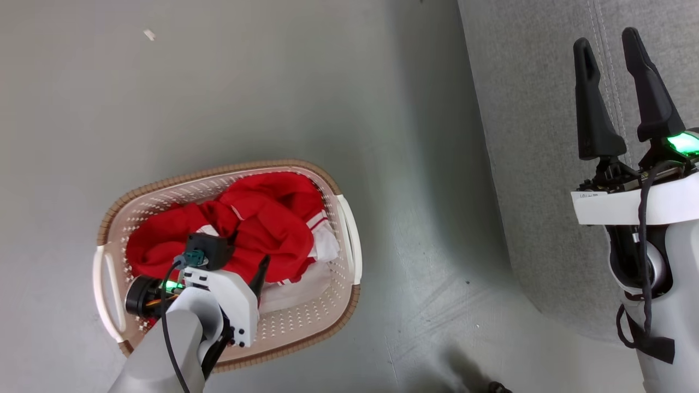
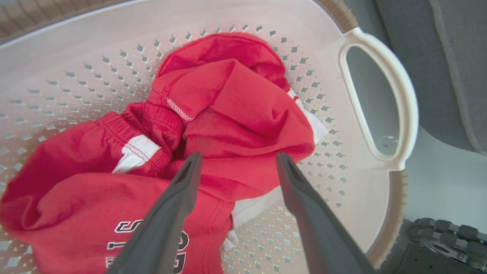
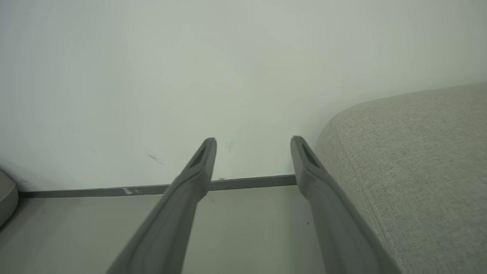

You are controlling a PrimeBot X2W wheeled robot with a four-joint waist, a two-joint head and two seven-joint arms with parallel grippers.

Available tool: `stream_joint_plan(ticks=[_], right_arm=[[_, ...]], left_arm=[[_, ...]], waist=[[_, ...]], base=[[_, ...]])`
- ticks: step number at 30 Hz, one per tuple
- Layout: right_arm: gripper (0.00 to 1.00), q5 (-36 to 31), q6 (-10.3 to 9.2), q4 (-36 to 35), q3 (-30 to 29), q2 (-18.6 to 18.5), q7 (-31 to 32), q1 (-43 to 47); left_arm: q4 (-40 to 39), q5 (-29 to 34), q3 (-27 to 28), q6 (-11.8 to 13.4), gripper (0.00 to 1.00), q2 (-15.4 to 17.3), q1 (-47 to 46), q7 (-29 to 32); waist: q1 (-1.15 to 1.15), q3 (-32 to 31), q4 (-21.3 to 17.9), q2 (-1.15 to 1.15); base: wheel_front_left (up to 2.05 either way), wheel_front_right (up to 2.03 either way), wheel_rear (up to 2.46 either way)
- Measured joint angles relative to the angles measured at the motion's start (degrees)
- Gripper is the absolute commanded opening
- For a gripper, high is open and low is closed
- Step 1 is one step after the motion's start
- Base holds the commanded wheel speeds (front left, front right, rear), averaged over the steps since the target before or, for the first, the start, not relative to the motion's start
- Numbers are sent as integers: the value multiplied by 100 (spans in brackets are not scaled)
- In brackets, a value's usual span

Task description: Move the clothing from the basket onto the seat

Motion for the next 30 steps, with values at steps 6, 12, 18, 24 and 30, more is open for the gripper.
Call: stream_joint_plan(ticks=[6, 12, 18, 24, 30], right_arm=[[100, -1, 0, -21, 78, 9, 0, -199], [100, -1, 0, -24, 185, 45, 0, -248], [100, 5, 0, -23, 203, 88, 0, -498], [100, 25, 0, -21, 270, 187, 0, -641], [100, 60, 0, -21, 345, 246, 0, -825]], left_arm=[[171, -27, 7, -1, 100, 2, -288, -1], [366, -25, -9, -1, 100, 63, -605, 51], [597, 57, -88, -3, 100, 223, -856, 153], [825, 132, -109, -3, 100, 341, -1165, 254], [1155, 187, -142, 16, 100, 410, -1354, 524]], waist=[[0, 277, -149, 0], [0, 543, -304, 0], [0, 793, -468, 0], [0, 1062, -652, 0], [0, 1259, -793, 0]], base=[[0, 0, 0], [0, 0, 0], [0, 0, 0], [0, 0, 0], [0, 0, 0]])
